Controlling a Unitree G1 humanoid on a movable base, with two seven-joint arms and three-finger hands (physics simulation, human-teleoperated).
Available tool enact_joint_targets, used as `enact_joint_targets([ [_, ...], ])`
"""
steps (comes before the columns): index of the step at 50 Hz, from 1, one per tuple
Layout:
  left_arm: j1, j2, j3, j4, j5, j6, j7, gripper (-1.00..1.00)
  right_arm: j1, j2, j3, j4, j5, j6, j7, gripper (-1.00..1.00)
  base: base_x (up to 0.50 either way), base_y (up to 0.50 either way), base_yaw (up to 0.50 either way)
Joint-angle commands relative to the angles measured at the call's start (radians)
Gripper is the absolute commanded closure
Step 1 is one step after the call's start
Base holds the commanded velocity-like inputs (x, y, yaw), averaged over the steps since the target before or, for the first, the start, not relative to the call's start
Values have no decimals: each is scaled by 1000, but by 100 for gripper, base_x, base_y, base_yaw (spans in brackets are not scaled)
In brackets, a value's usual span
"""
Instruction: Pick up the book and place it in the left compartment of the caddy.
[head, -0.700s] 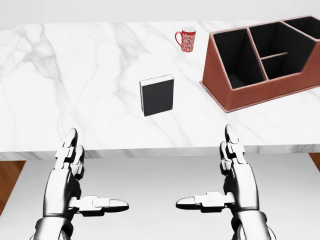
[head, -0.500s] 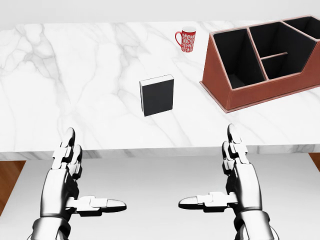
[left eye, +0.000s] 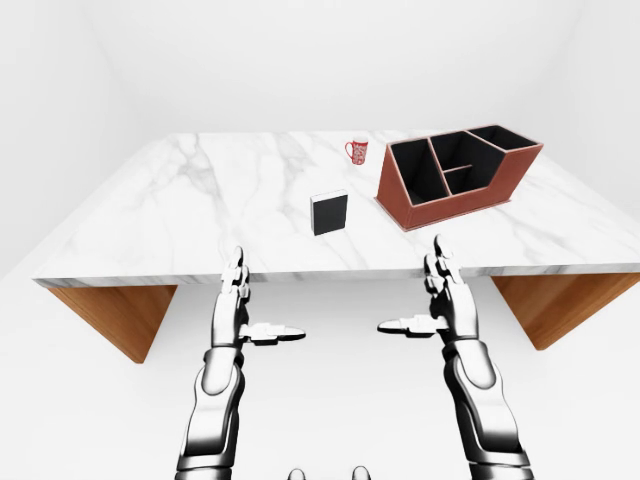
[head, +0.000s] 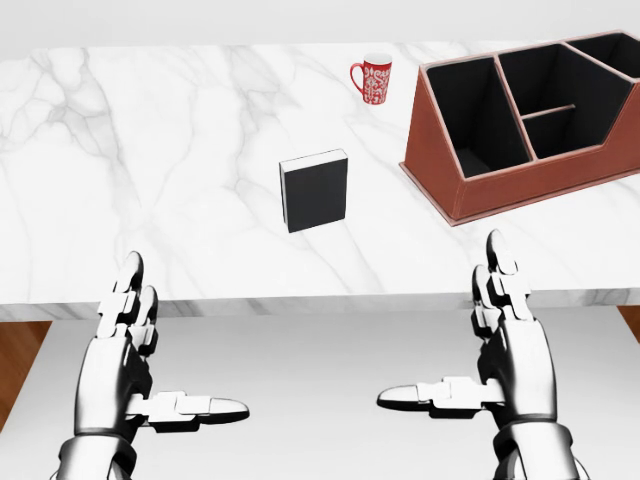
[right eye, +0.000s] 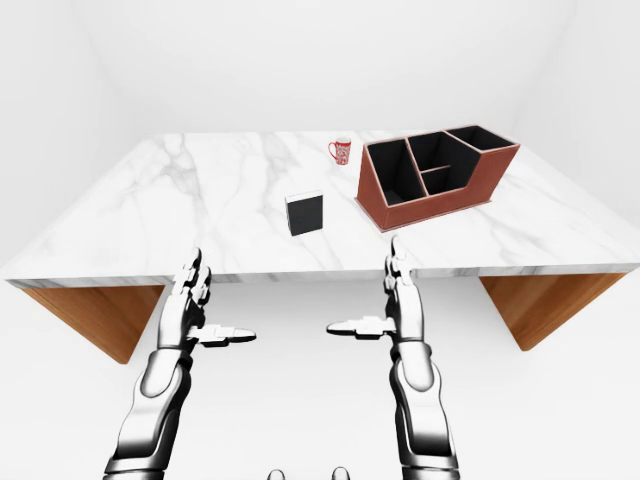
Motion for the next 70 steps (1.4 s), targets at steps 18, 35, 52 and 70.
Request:
enact_joint_targets([
  [18, 3, 2, 3, -6, 17, -40, 10, -100, 98, -28, -262, -395, 91, 72, 123, -100, 0, 0, 0],
  [35, 7, 0, 0, -19, 25, -34, 14, -100, 128, -32, -578, -587, 294, 72, 199, -100, 0, 0, 0],
  [52, 5, 0, 1, -18, 24, -39, 15, -100, 155, -60, -832, -629, 502, 72, 220, -100, 0, 0, 0],
  [70, 7, 1, 0, -21, 27, -38, 15, -100, 214, -106, -1072, -442, 762, 72, 266, -100, 0, 0, 0],
])
